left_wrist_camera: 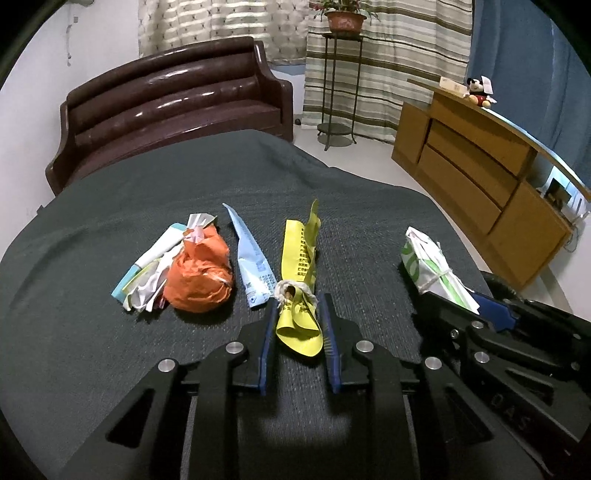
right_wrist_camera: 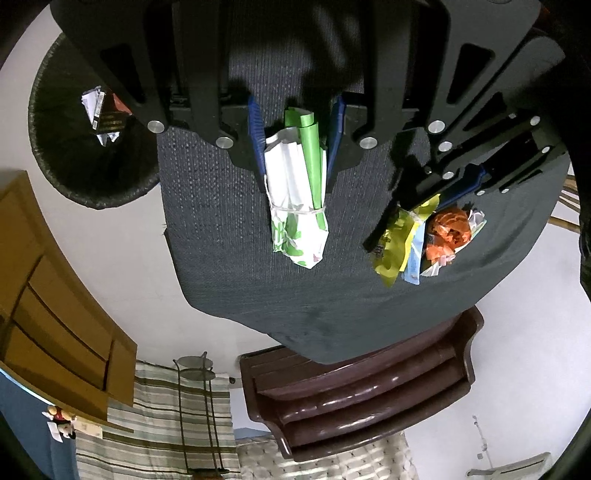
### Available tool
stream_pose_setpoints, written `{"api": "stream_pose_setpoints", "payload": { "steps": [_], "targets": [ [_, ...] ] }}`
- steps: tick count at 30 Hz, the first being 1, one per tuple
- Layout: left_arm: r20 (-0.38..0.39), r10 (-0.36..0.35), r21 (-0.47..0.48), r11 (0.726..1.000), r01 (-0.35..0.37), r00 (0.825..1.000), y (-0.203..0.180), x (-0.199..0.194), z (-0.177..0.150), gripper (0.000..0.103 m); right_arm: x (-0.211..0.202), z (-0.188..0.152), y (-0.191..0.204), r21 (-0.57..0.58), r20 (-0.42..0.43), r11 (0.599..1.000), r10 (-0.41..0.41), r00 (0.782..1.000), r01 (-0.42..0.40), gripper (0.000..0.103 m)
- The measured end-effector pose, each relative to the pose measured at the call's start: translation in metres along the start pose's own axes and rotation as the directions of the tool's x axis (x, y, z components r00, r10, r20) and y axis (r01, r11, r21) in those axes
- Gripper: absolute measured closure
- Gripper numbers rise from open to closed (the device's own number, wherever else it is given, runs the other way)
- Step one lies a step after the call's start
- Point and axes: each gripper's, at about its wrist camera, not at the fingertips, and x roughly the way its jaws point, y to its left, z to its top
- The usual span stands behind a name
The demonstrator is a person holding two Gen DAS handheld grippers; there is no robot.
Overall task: Collect trash
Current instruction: 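Grasp the yellow wrapper with the left gripper while the right holds the package, then carry the yellow wrapper and white-and-green package over the trash bin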
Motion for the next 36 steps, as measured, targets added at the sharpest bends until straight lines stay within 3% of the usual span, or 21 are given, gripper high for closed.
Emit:
{"api": "stream_pose_setpoints", "payload": {
  "steps": [20,36],
  "targets": [
    [0.065,-0.028,-0.007,1.0,0.029,0.997,-0.009,-0.046,-0.018,0.079,-0.051,-0.019,-0.005,-0.001,0.069,0.996,-0.087,0.994,0.088,0.075],
    [0.093,-0.145,0.12,0.984,0.134,0.985,-0.091,-0.051,-0.018,0.079,-0.092,-0.04,-0.08,0.082,0.107,0.967,-0.25,0.962,0.242,0.075]
  ]
}}
